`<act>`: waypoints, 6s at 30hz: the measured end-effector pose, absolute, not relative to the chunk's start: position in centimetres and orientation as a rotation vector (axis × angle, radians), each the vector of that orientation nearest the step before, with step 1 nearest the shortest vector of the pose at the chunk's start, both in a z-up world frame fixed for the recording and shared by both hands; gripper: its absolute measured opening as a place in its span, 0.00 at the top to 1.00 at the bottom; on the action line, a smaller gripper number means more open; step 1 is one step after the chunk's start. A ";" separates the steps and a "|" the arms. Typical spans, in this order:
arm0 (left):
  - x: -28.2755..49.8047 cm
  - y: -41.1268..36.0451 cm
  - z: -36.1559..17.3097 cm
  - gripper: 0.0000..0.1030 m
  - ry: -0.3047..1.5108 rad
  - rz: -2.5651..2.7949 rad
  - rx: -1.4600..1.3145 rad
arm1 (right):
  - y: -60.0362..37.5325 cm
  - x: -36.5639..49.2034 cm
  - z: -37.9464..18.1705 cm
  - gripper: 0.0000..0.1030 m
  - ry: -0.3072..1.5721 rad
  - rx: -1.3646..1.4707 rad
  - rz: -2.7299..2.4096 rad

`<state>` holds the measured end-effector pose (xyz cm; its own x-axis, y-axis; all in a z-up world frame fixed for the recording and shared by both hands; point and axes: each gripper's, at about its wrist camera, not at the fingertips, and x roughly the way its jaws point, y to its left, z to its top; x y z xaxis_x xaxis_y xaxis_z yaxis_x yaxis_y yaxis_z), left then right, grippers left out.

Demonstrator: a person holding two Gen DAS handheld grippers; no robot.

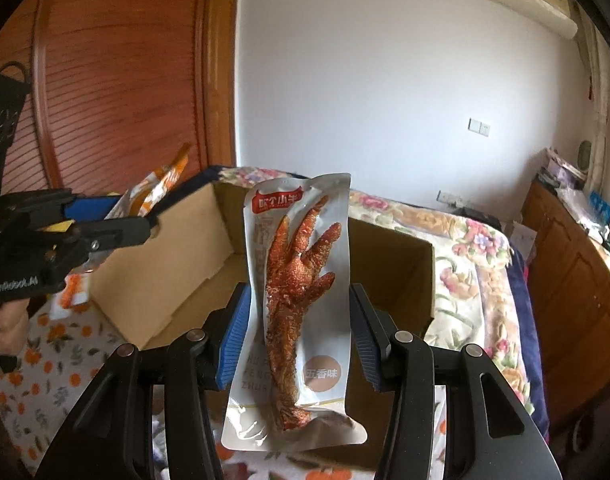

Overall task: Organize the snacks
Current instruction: 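Lift the chicken-feet packet with the right gripper while the left lifts the orange packet, then open both grippers over the box, dropping both packets inside, then grasp a clear packet with the left gripper while the right grasps the pink egg packet, then carry both held packets over the box and open both grippers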

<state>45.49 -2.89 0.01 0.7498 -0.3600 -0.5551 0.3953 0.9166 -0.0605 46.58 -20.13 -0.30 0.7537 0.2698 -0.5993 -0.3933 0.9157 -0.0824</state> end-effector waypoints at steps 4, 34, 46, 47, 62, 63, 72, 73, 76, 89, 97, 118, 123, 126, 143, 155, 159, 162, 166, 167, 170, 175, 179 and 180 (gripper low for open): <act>46.5 -3.3 -0.7 0.64 0.604 -0.410 0.064 | -20.2 47.8 -1.8 0.52 0.652 -0.210 0.346; 37.0 -1.1 -0.9 0.48 0.573 -0.411 0.093 | -23.1 39.2 -0.3 0.33 0.646 -0.071 0.325; 31.5 1.9 -4.9 0.48 0.634 -0.371 0.082 | -24.8 32.1 -2.3 0.31 0.694 -0.018 0.274; 31.1 2.1 -5.4 0.48 0.641 -0.367 0.082 | -24.8 31.8 -2.8 0.31 0.704 -0.018 0.270; 29.2 2.3 -11.7 0.48 0.778 -0.375 0.072 | -26.3 30.4 -11.4 0.31 0.880 0.002 0.224; 29.2 2.2 -11.9 0.48 0.788 -0.379 0.071 | -26.3 30.3 -11.7 0.31 0.886 -0.001 0.224; 29.0 1.4 -13.2 0.42 0.848 -0.405 0.066 | -26.6 30.5 -13.6 0.31 0.909 0.000 0.229; 29.1 1.4 -13.3 0.41 0.854 -0.406 0.063 | -26.6 30.5 -13.7 0.31 0.908 0.002 0.229; 29.3 1.3 -13.6 0.37 0.871 -0.404 0.054 | -26.4 30.4 -13.7 0.30 0.905 -0.007 0.228; 28.9 0.0 -14.5 0.33 0.890 -0.367 0.112 | -24.9 30.5 -14.2 0.28 0.914 -0.112 0.188; 28.0 -0.2 -14.2 0.33 0.894 -0.340 0.111 | -24.9 30.5 -14.3 0.28 0.915 -0.112 0.189; 23.9 -1.3 -11.2 0.89 0.805 -0.335 0.121 | -24.7 30.5 -14.4 0.27 0.912 -0.114 0.187; 22.5 -1.1 -10.2 0.90 0.772 -0.330 0.095 | -24.7 30.5 -14.4 0.27 0.911 -0.115 0.186; 21.9 -1.0 -9.6 0.90 0.756 -0.324 0.099 | -24.7 30.5 -14.4 0.27 0.912 -0.114 0.187; 20.3 -0.9 -7.1 0.91 0.671 -0.326 0.078 | -24.6 30.5 -14.4 0.27 0.911 -0.115 0.186; 19.7 -1.6 -6.7 0.91 0.654 -0.341 0.074 | -24.6 30.4 -14.2 0.37 0.908 -0.130 0.167; 19.5 -1.7 -6.9 0.91 0.649 -0.354 0.064 | -25.0 29.9 -13.9 0.50 0.908 -0.134 0.169; 19.6 -1.9 -7.1 0.91 0.649 -0.363 0.052 | -25.7 29.7 -13.5 0.52 0.921 -0.115 0.185; 20.0 -2.0 -7.0 0.91 0.646 -0.371 0.041 | -26.3 29.3 -12.2 0.53 0.898 -0.106 0.189; 20.1 -2.0 -6.9 0.91 0.644 -0.372 0.038 | -26.4 29.2 -11.8 0.53 0.889 -0.106 0.190; 20.8 -1.9 -6.4 0.91 0.635 -0.374 0.028 | -26.5 28.9 -10.5 0.53 0.861 -0.095 0.207; 22.3 -1.7 -5.6 0.91 0.616 -0.371 0.022 | -26.1 28.6 -8.6 0.53 0.816 -0.097 0.236; 23.8 -1.6 -5.1 0.91 0.603 -0.370 0.016 | -25.6 28.8 -7.3 0.53 0.782 -0.098 0.259; 24.2 -1.6 -5.1 0.91 0.599 -0.369 0.014 | -25.4 28.9 -7.1 0.53 0.777 -0.098 0.264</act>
